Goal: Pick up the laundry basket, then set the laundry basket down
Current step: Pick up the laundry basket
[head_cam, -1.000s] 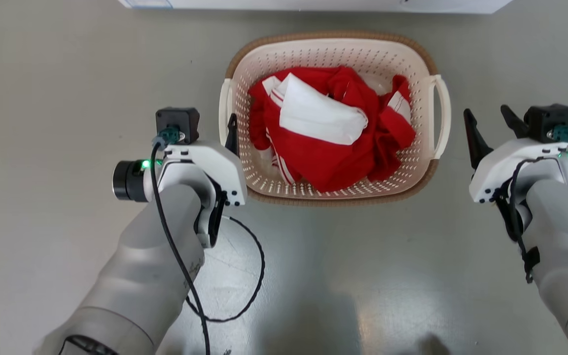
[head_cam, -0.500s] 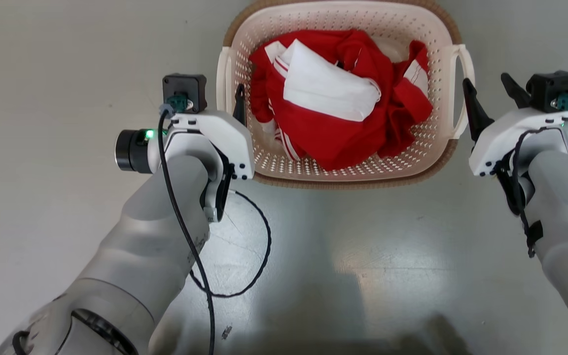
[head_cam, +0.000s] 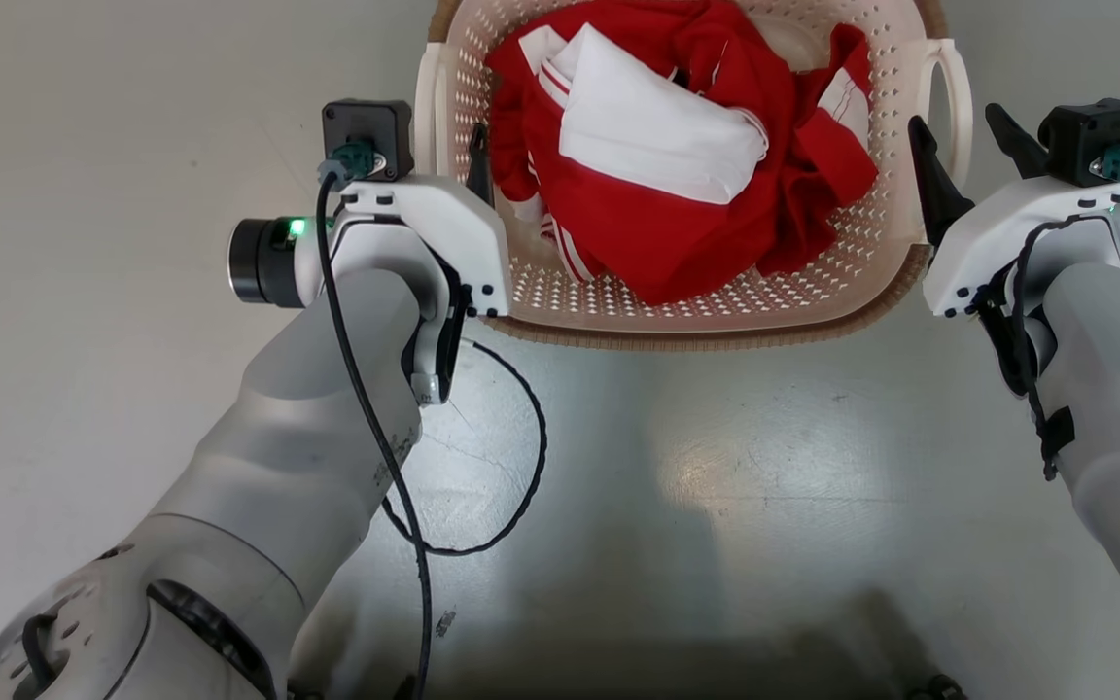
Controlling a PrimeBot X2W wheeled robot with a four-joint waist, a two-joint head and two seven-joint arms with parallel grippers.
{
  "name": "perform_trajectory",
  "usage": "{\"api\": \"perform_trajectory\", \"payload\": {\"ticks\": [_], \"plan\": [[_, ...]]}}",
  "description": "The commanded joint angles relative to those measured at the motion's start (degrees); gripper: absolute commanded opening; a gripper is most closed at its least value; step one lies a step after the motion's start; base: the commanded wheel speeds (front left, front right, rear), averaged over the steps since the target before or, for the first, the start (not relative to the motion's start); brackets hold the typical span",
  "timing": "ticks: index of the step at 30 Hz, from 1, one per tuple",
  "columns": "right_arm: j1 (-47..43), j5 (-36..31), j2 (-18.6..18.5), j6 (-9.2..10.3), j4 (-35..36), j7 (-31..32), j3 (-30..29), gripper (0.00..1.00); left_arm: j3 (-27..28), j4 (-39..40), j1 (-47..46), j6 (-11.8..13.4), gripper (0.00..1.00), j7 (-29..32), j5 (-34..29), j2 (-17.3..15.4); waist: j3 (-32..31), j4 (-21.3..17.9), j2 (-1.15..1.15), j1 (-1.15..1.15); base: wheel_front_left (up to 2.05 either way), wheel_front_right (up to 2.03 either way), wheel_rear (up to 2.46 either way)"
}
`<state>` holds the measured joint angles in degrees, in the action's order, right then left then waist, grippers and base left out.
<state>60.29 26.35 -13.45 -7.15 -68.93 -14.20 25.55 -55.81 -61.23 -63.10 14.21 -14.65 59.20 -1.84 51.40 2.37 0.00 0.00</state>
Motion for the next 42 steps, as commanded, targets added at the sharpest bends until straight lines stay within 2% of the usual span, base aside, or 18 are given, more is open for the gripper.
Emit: {"api": "perform_trajectory", "payload": {"ticks": [1,22,27,33,38,42], "plan": [[-1.4,1.0,0.5,-0.34,0.1,-0.8,1.3,1.00,-0.5,0.6,-0.8,0.9,1.00,-0.3,1.0,-1.0,0.5,0.1,0.00,0.00,0.00,0.00,0.00],[0.9,9.1,1.5,-0.34,-2.1,4.0,7.2,1.00,-9.4,-1.2,-3.9,2.3,1.00,3.0,8.2,-1.0,0.8,0.0,0.00,0.00,0.00,0.00,0.00],[1.2,10.5,1.5,-0.34,-2.2,4.2,8.4,0.83,-10.9,-1.8,-4.6,2.3,1.00,3.3,9.4,-1.0,0.9,-0.3,0.00,0.00,0.00,0.00,0.00],[1.6,12.0,1.7,-0.34,-2.3,4.1,9.8,0.85,-12.6,-2.7,-5.2,2.3,1.00,3.6,10.4,-1.0,1.1,-1.0,0.00,0.00,0.00,0.00,0.00],[1.7,13.1,1.6,-0.34,-2.4,4.2,11.0,0.79,-13.7,-3.2,-5.7,2.3,1.00,4.1,11.1,-1.0,1.2,-1.3,0.00,0.00,0.00,0.00,0.00],[2.1,14.0,1.7,-0.34,-2.5,4.1,11.9,0.83,-14.4,-3.5,-6.2,2.5,1.00,4.2,11.4,-1.0,1.5,-1.6,0.00,0.00,0.00,0.00,0.00]]}}
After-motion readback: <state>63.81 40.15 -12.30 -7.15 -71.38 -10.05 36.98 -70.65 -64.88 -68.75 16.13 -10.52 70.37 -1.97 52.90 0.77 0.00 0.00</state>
